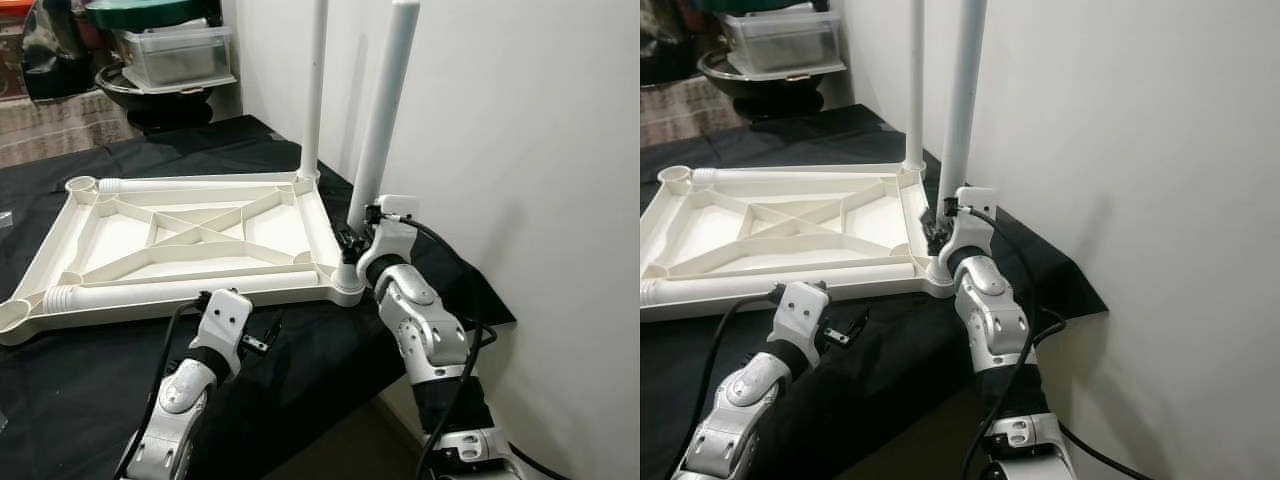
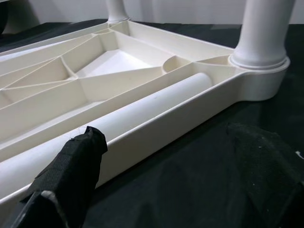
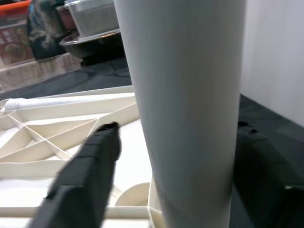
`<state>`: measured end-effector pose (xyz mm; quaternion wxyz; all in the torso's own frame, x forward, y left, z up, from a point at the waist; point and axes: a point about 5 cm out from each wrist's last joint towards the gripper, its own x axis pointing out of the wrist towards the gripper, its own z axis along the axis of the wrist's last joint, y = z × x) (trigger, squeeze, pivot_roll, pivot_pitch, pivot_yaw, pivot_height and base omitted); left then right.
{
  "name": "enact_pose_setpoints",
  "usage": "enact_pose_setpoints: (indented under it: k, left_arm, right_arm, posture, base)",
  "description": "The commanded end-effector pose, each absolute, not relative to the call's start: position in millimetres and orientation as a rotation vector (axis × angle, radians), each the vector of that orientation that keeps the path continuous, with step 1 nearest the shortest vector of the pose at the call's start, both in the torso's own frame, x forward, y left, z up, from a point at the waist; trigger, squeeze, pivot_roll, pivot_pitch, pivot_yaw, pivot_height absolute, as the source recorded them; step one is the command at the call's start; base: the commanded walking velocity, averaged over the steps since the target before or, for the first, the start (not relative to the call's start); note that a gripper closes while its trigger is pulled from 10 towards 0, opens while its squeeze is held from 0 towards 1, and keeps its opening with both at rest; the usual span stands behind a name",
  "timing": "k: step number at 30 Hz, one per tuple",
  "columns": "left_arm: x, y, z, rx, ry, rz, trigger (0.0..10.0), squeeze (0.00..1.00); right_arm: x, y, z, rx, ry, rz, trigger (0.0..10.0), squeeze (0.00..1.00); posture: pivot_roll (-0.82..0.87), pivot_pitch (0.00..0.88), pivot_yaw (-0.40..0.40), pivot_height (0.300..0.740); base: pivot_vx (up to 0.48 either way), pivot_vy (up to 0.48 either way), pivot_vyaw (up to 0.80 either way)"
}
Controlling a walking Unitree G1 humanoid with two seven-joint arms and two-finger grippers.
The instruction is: Building children table
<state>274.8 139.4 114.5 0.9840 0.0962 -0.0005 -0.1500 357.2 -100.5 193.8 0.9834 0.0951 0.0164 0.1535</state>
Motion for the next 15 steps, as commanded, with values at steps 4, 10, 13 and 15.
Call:
enact_pose_setpoints:
  k: [4, 10, 13, 15]
  left_arm:
    - [272, 137, 110, 0.194, 0.012, -0.311, 10.0, 0.0]
    - [274, 138, 111, 0.198, 0.01, -0.312, 10.0, 0.0]
    - [274, 138, 111, 0.199, 0.006, -0.31, 10.0, 0.0]
    - [274, 138, 111, 0.2, 0.006, -0.309, 10.0, 0.0]
  right_arm:
    - [363, -117, 201, 0.152, 0.047, 0.533, 10.0, 0.0]
    - [373, -142, 207, -0.037, 0.014, 0.71, 1.8, 0.0]
    - [381, -144, 199, -0.097, 0.049, 0.622, 0.0, 0.0]
    - [384, -146, 195, -0.121, 0.066, 0.559, 0.0, 0.0]
  posture:
    - [0.09, 0.0, -0.08, 0.74]
    - [0.1, 0.0, -0.082, 0.74]
    - [0.11, 0.0, -0.089, 0.74]
    - [0.11, 0.0, -0.089, 0.74]
  base:
    - [0.0, 0.0, 0.0]
    - [0.0, 0.0, 0.0]
    - [0.0, 0.0, 0.0]
    - [0.0, 0.0, 0.0]
